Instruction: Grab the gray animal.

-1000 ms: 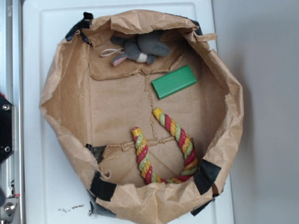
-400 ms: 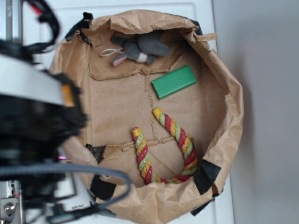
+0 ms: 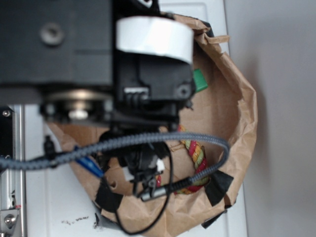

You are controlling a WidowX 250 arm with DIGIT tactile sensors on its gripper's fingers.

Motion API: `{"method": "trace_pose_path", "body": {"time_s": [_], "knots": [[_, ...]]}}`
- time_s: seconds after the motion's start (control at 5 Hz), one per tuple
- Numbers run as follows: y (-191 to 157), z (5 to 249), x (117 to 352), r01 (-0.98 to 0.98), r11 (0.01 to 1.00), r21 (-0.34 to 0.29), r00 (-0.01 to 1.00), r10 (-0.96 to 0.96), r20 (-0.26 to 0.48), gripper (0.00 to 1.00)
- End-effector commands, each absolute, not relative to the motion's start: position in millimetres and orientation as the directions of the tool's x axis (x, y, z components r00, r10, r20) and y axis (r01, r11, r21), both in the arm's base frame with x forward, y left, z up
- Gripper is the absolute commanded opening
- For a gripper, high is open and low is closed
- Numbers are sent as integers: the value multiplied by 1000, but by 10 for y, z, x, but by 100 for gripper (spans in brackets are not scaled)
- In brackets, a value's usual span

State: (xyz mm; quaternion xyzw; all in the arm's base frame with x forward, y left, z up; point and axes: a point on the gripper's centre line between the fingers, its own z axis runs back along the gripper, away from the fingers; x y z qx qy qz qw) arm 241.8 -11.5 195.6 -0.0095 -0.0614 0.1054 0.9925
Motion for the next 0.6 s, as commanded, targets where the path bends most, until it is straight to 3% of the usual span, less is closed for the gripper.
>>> {"method": "trace_pose_path", "body": {"time_s": [0.0,0.2,0.4], "knots": [[-73,2110,2476,-213,976,-46,960,218,174,100],[46,1698,2829,-267,961,-74,937,277,212,100],[95,1452,2991,-284,954,-100,931,299,209,100]]}}
